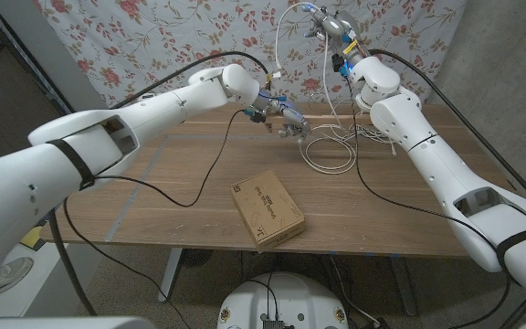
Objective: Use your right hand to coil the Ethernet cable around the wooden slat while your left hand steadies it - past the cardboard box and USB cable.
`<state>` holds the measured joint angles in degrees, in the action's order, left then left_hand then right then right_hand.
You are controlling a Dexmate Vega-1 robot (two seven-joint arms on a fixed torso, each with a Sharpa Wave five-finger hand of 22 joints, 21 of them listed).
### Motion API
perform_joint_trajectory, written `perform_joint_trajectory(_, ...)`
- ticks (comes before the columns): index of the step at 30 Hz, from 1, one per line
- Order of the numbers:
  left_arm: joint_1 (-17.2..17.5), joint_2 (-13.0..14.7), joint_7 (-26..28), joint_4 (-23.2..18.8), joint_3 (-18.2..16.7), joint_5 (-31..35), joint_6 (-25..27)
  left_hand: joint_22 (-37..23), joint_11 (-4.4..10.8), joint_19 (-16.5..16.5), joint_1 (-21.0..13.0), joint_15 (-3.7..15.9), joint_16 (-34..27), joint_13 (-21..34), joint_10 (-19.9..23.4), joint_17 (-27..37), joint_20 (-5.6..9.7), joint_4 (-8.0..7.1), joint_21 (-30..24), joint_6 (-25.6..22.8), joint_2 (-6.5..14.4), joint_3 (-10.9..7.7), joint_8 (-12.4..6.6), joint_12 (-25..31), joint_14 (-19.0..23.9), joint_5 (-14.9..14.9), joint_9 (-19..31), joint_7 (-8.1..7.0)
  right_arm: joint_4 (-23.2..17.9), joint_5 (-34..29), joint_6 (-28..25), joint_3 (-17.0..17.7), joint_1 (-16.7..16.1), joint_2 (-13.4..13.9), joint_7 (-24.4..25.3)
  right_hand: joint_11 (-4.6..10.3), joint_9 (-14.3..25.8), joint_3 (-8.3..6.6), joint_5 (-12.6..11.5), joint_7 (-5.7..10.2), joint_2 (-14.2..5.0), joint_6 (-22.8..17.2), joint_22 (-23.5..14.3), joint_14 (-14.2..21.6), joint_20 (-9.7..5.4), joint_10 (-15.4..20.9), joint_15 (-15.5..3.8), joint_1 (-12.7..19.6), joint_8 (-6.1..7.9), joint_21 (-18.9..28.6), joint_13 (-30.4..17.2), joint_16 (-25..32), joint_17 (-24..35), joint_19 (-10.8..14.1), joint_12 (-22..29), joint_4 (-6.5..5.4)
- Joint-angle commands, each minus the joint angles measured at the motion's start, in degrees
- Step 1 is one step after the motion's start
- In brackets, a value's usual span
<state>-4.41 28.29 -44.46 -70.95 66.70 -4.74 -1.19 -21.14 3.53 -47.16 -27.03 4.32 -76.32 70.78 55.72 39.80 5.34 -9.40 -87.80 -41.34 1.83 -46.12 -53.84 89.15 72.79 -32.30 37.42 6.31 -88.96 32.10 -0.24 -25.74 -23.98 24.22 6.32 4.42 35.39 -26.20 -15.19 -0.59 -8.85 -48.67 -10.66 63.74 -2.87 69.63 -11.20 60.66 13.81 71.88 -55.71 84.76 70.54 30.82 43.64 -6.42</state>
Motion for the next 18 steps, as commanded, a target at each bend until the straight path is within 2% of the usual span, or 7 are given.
perform_joint_trajectory(1, 1.0, 10.0, -2.3, -13.1, -1.3, -5.9, 5.2, -0.1, 1.78, 0.1, -0.3, 6.20, -0.4, 0.1, 1.4, 0.2, 0.33, 0.12, -0.3, -0.2, -0.2, -0.32, -0.40, 0.4, 6.0, -0.5, 0.1, 0.34, 10.0, -0.6, -1.5, -0.9, 5.1, 1.5, -7.5, -0.30, 0.0, -0.48, 0.2, -4.71, -0.90, -6.3, 0.0, 0.2, -7.91, 0.2, -0.93, 1.0, 0.22, 0.1, 0.0, 0.3, 0.0, -0.5, -0.3, -0.22)
perform_joint_trajectory(10, -0.5, 16.7, -2.5, -21.3, -0.3, -6.7, 10.7, 0.1, 1.64, 0.2, -0.4, 6.02, -0.2, 0.1, 1.3, 0.1, 0.38, 0.18, -0.4, -0.1, -0.2, -0.38, -0.42, 0.5, 6.0, -0.5, 0.0, 0.47, 11.1, -2.7, -3.7, -0.2, 5.4, 5.3, -8.4, -0.14, 0.5, -0.51, 0.4, -3.84, -0.74, -5.9, -0.1, -0.5, -8.13, -0.7, -0.93, 0.6, 0.14, 0.0, -1.2, 0.2, 0.1, -2.0, 0.2, -0.59)
perform_joint_trajectory(11, -0.4, 17.3, -2.5, -21.8, -0.5, -7.4, 10.9, 0.0, 1.61, 0.2, -0.4, 6.09, -0.2, 0.1, 1.3, 0.0, 0.33, 0.18, -0.4, -0.1, -0.2, -0.39, -0.42, 0.5, 6.1, -0.5, 0.1, 0.41, 11.1, -2.5, -4.0, 0.0, 5.3, 5.6, -8.5, -0.20, 0.7, -0.45, 0.4, -3.65, -0.70, -5.9, -0.1, -0.7, -8.03, -1.1, -0.94, 0.5, 0.21, 0.0, -2.4, 0.2, 0.1, -2.5, 0.8, -0.64)
perform_joint_trajectory(18, 2.5, 22.8, 1.2, -25.0, -3.9, -16.1, 7.2, 0.2, 1.57, 0.2, -0.4, 6.17, -0.3, 0.1, 1.2, 0.4, 0.35, 0.20, -0.4, 0.0, -0.2, -0.41, -0.38, 0.5, 6.1, -0.5, -0.1, 0.46, 12.9, -2.2, -4.8, 0.8, 5.0, 6.9, -9.6, -0.35, 0.5, -0.25, 0.3, -2.86, -0.49, -6.0, -0.1, -1.4, -8.09, -1.6, -0.93, 0.3, -0.03, 0.0, -3.8, 0.3, 0.2, -3.3, 1.4, -0.77)
